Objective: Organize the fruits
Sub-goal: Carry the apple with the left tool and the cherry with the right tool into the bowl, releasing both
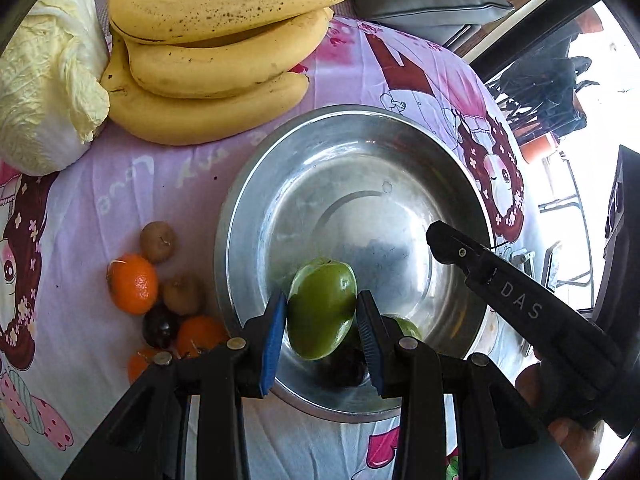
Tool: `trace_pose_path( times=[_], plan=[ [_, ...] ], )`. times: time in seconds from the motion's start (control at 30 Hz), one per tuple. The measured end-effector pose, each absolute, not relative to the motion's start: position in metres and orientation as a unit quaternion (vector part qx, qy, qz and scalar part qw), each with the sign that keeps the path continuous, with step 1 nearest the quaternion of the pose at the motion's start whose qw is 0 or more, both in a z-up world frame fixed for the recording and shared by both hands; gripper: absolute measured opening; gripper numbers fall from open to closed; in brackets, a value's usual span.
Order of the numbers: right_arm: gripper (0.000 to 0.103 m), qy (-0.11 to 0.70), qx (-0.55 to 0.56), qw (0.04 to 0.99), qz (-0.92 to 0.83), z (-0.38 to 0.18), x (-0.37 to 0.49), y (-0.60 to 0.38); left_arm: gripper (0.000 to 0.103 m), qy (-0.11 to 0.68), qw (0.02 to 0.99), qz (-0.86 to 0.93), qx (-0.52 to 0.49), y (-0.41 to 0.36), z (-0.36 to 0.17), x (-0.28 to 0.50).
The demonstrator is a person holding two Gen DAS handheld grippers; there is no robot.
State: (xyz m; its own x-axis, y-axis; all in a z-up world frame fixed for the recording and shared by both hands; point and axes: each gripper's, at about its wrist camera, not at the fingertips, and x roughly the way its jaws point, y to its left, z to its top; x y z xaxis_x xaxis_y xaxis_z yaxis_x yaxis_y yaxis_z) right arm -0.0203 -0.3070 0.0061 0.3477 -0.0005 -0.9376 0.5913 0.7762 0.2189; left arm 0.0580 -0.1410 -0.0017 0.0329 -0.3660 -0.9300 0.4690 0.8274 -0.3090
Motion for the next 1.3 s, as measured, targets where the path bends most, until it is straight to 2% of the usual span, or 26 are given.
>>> trace_pose_path(
  times=[0.67,0.7,0.77,0.93,0.97,1.07,1.3],
  plan=[
    [0.03,0.567,0.268,0.756,-0.187,-0.01,-0.014,-0.301,0.037,0.634,0.716,-0.288,0.045,-0.145,-0.004,0.055],
    [0.032,0.568,0.269,0.755,-0.188,-0.01,-0.014,-0.301,0.037,0.634,0.717,-0.288,0.044,-0.145,-0.003,0.055],
    [0.045,0.571,0.272,0.75,-0.192,-0.011,-0.014,-0.303,0.037,0.632,0.719,-0.287,0.045,-0.144,-0.001,0.055],
    [0.058,0.569,0.272,0.75,-0.201,-0.009,-0.016,-0.303,0.04,0.634,0.72,-0.28,0.042,-0.138,0.002,0.056],
    [0.061,0.568,0.272,0.75,-0.202,-0.008,-0.017,-0.303,0.044,0.633,0.722,-0.278,0.042,-0.137,0.004,0.057],
    [0.063,0.565,0.269,0.753,-0.203,-0.003,-0.019,-0.302,0.053,0.627,0.73,-0.269,0.036,-0.13,0.01,0.059],
    [0.065,0.559,0.266,0.759,-0.202,0.005,-0.021,-0.3,0.056,0.618,0.747,-0.245,0.009,-0.105,0.021,0.068]
  ],
)
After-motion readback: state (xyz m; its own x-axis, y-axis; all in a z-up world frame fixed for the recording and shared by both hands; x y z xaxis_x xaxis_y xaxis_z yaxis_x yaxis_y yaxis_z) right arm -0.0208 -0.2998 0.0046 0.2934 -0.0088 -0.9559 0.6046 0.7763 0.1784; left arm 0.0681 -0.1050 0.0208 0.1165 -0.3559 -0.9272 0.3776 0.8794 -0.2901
